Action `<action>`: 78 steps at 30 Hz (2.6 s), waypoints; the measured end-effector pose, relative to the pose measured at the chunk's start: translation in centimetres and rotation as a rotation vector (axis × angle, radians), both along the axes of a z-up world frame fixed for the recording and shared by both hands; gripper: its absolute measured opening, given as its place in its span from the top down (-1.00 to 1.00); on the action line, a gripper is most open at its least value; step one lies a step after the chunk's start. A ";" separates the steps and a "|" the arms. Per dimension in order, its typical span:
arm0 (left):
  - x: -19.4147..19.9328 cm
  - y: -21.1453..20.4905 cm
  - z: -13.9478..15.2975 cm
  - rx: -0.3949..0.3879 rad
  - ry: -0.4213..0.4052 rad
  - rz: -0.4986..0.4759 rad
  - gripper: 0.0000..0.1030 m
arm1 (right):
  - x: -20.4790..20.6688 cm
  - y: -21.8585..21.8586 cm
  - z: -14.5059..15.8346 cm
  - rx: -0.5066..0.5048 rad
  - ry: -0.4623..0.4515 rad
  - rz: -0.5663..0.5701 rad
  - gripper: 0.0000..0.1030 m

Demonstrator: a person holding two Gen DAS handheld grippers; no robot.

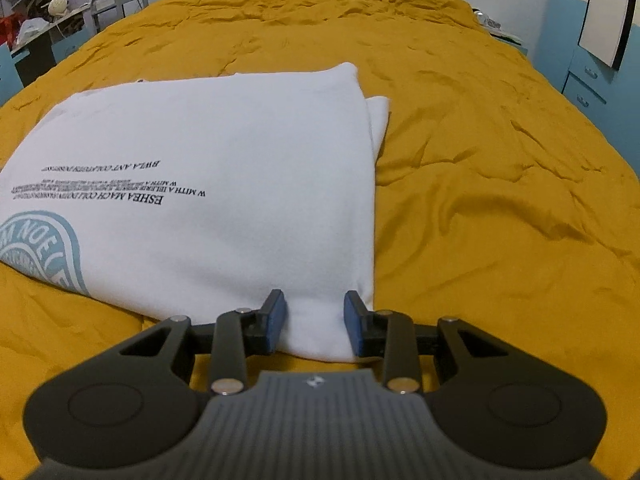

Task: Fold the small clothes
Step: 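Move both grippers to the edge of the folded sweatshirt, then grasp the sweatshirt edge with the right gripper and fold it over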

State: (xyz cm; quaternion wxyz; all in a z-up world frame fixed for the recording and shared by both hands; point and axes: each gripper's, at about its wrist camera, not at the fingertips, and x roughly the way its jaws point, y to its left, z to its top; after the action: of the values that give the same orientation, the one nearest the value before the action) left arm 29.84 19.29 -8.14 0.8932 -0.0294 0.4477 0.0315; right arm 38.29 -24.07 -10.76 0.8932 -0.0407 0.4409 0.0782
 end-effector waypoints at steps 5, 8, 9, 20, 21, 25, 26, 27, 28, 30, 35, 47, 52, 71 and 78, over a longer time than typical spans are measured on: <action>0.6 -0.6 3.0 0.011 -0.079 -0.025 0.59 | 0.4 -1.1 2.6 0.091 -0.015 -0.035 0.42; 2.5 -1.5 4.3 -0.022 -0.102 -0.046 0.59 | 1.3 -2.1 4.2 0.162 -0.056 -0.060 0.32; 3.3 -1.9 4.5 -0.037 -0.107 -0.055 0.59 | 2.0 -2.5 4.5 0.184 -0.061 -0.076 0.32; 11.9 -8.4 2.5 -0.092 -0.093 -0.170 0.59 | 10.7 -6.4 2.6 0.396 -0.011 -0.207 0.32; 12.6 -9.0 2.3 -0.097 -0.091 -0.177 0.59 | 11.3 -6.4 2.2 0.402 -0.008 -0.210 0.32; 16.2 -11.7 1.1 -0.083 -0.080 -0.229 0.59 | 14.0 -6.6 0.8 0.414 -0.001 -0.216 0.32; 16.9 -12.5 0.8 -0.068 -0.079 -0.247 0.59 | 14.7 -6.6 0.5 0.420 0.001 -0.221 0.32; 17.7 -13.2 0.4 -0.054 -0.078 -0.263 0.59 | 15.3 -6.7 0.1 0.429 0.003 -0.227 0.32; 18.6 -13.9 0.0 -0.043 -0.075 -0.276 0.59 | 15.8 -6.8 -0.2 0.443 0.005 -0.233 0.32; 20.0 -14.9 -0.8 -0.032 -0.071 -0.288 0.59 | 16.5 -6.9 -0.8 0.467 0.007 -0.239 0.33; 22.3 -15.8 -2.5 -0.016 -0.055 -0.265 0.59 | 17.8 -7.3 -2.1 0.518 0.014 -0.245 0.48; 18.8 -12.0 2.6 -0.033 -0.135 -0.220 0.59 | 16.8 -5.0 2.3 0.586 -0.046 -0.231 0.89; 15.8 -7.2 6.4 -0.029 -0.157 -0.146 0.59 | 16.2 -1.2 6.7 0.678 -0.067 -0.196 0.90; 8.1 7.5 4.7 -0.178 -0.102 0.113 0.59 | 17.1 29.1 12.7 0.626 0.045 -0.005 0.91; 8.2 9.2 2.8 -0.228 -0.091 0.143 0.59 | 18.7 36.4 9.0 0.531 0.070 0.005 0.91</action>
State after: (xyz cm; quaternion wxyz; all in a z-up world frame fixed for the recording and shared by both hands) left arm 38.00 28.48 -5.30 0.8989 -0.1637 0.4042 0.0426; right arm 56.97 12.32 -1.79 0.8567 0.1965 0.4353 0.1947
